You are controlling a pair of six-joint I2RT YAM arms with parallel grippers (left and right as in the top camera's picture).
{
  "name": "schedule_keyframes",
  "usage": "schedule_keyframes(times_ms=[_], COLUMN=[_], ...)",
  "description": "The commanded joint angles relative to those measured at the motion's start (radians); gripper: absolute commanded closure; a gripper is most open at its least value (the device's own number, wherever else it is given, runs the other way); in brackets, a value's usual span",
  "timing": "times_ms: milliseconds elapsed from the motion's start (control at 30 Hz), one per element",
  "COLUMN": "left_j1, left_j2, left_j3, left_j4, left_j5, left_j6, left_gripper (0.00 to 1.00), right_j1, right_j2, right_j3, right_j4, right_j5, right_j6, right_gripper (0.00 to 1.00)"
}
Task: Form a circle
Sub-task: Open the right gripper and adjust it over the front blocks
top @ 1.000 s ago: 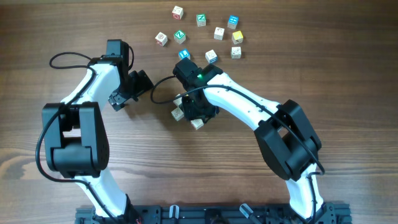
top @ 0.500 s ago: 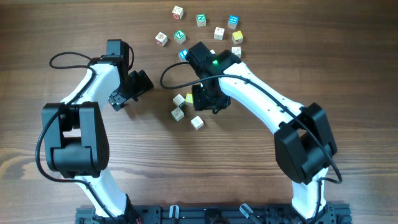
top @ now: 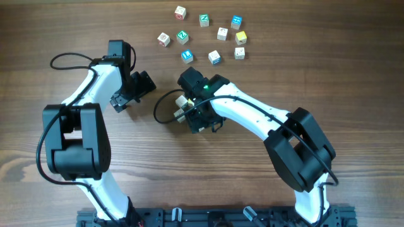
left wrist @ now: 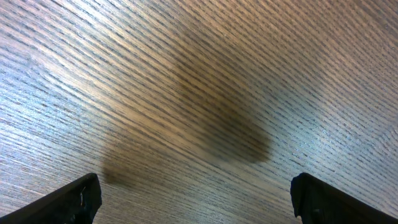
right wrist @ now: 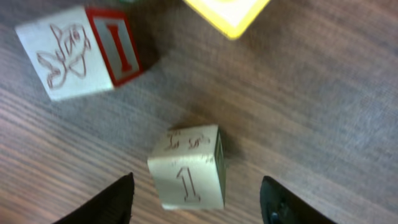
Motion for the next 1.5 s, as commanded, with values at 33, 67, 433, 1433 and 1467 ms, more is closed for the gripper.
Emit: schedule_keyframes(times_ms=[33,67,433,1433,1467], left_j1=[0.003,0.003,0.003,0.003,0.003], left_j2=[0.011,0.011,0.011,0.011,0.011], left_j3=[-0.005,-0.005,-0.006,-0.006,-0.006], left_j4=[0.002,0.002,0.002,0.002,0.002], left_j5=[-0.010,-0.010,-0.010,-0.010,-0.010], left_j6=[-0.006,-0.006,-0.006,-0.006,-0.006], left_gripper=[0.00,0.00,0.00,0.00,0.00], right_j1=[-0.002,-0.002,-0.002,-0.002,-0.002], right_j2=[-0.011,-0.011,-0.011,-0.011,-0.011], right_j3=[-0.003,-0.003,-0.003,-0.003,-0.003], right_j4=[0.006,0.007,0.061,0.095,0.095], right_j5=[0.022,0.022,0.021,-0.017,-0.017], right_j6=[-0.016,-0.016,-0.016,-0.017,-0.017], right_gripper=[0.45,0.50,0.67,0.58,0.60])
